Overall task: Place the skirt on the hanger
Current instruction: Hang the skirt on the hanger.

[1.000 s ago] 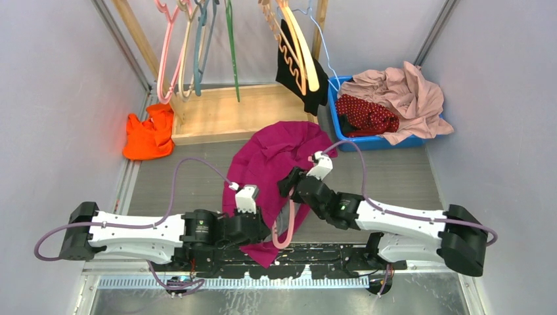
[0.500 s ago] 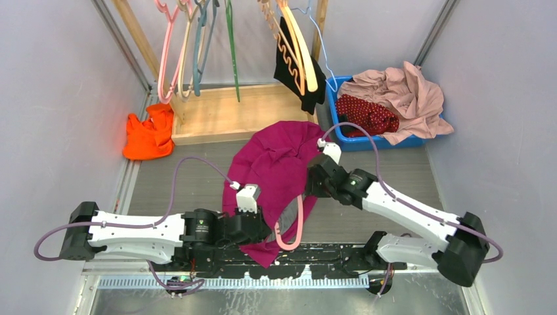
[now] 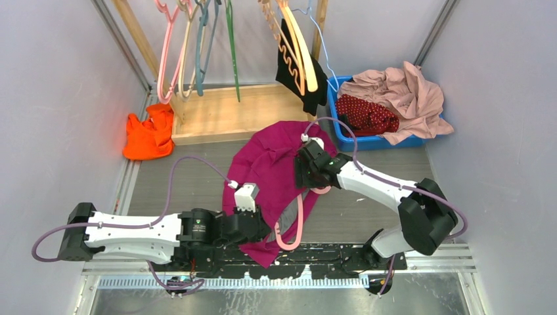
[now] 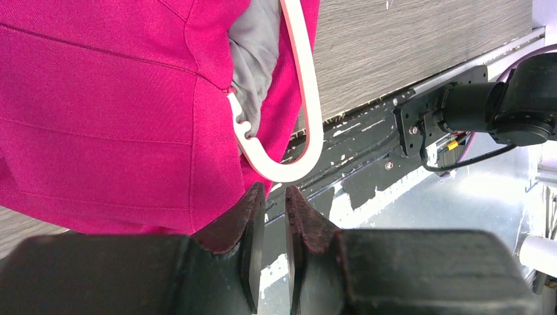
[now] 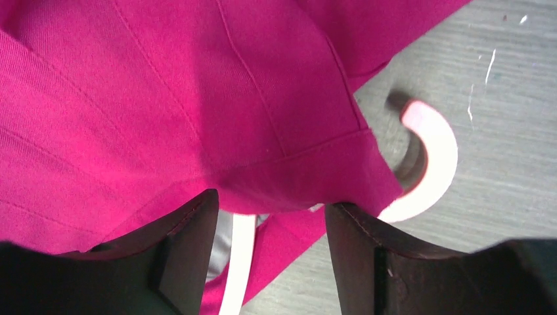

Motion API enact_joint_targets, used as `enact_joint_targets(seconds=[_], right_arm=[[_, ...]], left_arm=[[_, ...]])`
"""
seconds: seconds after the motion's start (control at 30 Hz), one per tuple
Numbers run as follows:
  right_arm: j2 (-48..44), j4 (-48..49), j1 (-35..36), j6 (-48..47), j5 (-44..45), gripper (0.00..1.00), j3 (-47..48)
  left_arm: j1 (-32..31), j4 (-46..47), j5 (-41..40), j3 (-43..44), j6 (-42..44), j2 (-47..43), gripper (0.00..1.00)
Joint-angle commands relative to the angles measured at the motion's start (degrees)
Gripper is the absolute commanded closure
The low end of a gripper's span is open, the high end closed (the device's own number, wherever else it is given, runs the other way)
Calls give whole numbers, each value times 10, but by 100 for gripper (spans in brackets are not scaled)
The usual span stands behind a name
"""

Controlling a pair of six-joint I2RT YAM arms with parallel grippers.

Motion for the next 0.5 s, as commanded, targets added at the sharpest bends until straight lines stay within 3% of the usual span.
enact_joint_targets(seconds=[0.0,0.3,0.47], right_arm=[[15,52,-16,-49,-32,33,30],[69,65,-20,-95,-95,25,40],[87,57,-20,-99,-86,24,35]], left_arm=[[5,10,-15,1,6,-12,81],[15,14,-6,-6,6,-12,82],[19,23,0,-10,6,-8,83]])
